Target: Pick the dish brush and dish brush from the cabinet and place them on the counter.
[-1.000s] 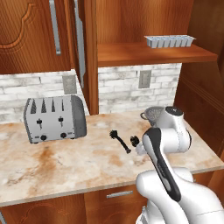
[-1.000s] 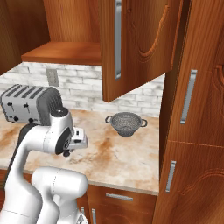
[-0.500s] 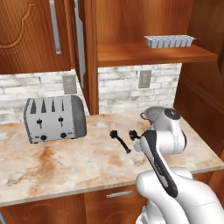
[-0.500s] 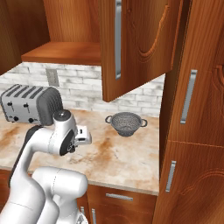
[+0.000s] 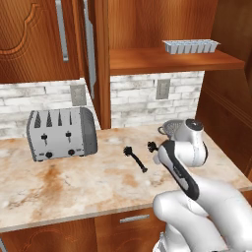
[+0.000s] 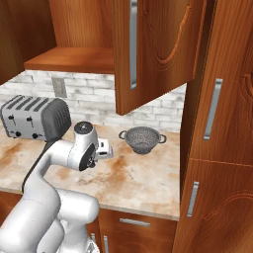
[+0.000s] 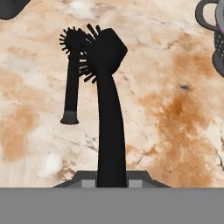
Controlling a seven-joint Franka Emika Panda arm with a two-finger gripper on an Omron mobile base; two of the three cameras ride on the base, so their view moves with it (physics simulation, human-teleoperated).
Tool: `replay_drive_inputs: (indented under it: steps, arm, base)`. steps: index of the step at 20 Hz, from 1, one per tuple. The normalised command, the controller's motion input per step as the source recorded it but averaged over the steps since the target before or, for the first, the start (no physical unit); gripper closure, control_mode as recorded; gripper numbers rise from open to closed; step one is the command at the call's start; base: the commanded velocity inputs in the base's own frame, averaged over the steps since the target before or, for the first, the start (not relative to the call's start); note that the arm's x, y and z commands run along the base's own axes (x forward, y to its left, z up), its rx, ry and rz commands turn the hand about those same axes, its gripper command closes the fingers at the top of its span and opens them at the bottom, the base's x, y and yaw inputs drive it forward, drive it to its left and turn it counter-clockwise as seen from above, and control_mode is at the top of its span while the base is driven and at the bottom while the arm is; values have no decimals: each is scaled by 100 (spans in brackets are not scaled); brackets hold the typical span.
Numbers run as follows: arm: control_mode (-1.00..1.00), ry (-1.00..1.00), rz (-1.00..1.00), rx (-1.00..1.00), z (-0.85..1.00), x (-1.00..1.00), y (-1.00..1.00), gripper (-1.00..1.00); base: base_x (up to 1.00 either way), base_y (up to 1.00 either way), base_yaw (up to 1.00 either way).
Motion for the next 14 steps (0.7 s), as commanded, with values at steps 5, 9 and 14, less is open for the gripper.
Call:
replay_drive_inputs:
  steps: [5, 9, 14]
  arm:
    - [-100, -7, 0, -6, -75, 9, 0, 100]
    - [-100, -12, 0, -8, -70, 8, 0, 100]
    - [-100, -13, 0, -5, -83, 7, 0, 100]
  base:
    - [0, 0, 0]
    - [0, 0, 0]
    - [0, 0, 0]
